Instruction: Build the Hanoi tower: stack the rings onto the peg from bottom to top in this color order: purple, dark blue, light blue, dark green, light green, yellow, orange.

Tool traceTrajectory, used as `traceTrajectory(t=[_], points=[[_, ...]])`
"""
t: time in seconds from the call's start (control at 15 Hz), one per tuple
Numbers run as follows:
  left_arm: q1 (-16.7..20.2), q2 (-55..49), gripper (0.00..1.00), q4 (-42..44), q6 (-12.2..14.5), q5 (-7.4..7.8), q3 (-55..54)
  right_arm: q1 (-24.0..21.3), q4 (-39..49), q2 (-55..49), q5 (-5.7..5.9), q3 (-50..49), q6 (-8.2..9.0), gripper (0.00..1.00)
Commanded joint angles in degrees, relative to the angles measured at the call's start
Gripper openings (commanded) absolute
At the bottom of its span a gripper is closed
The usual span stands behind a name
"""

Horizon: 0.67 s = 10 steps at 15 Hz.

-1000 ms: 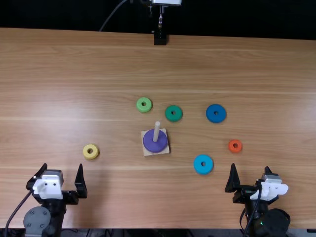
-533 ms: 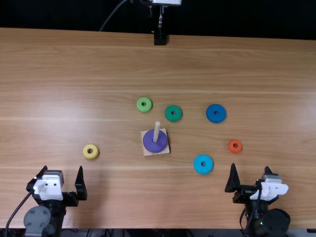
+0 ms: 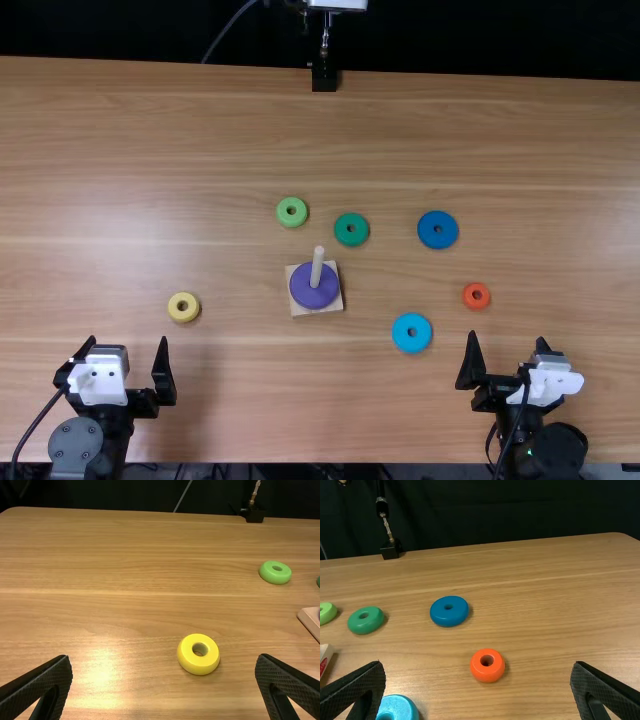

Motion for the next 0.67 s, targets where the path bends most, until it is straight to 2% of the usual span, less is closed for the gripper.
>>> traceTrajectory(t=[0.0,0.2,0.33,0.6], points=[[0.2,-0.7,1.0,-4.5,0.1,0.43,-6.3,0.3,-4.0,-0.7,-0.09,-3.9,-0.16,1.0],[0.2,-0.7,1.0,-4.5,0.1,0.43,-6.3,0.1,-2.9,-0.7,0.33,-1.6,-0.16,1.0],[0.2,-0.7,1.0,-4.5,0.1,0.43,-6.3,-0.4,-1.7,-0.7,0.22,6.2,-0.16,1.0],[0.2,-0.7,1.0,-4.5,0.1,0.43,-6.3,0.9,-2.8,16.9,0.43,25.1,0.27,1.0]])
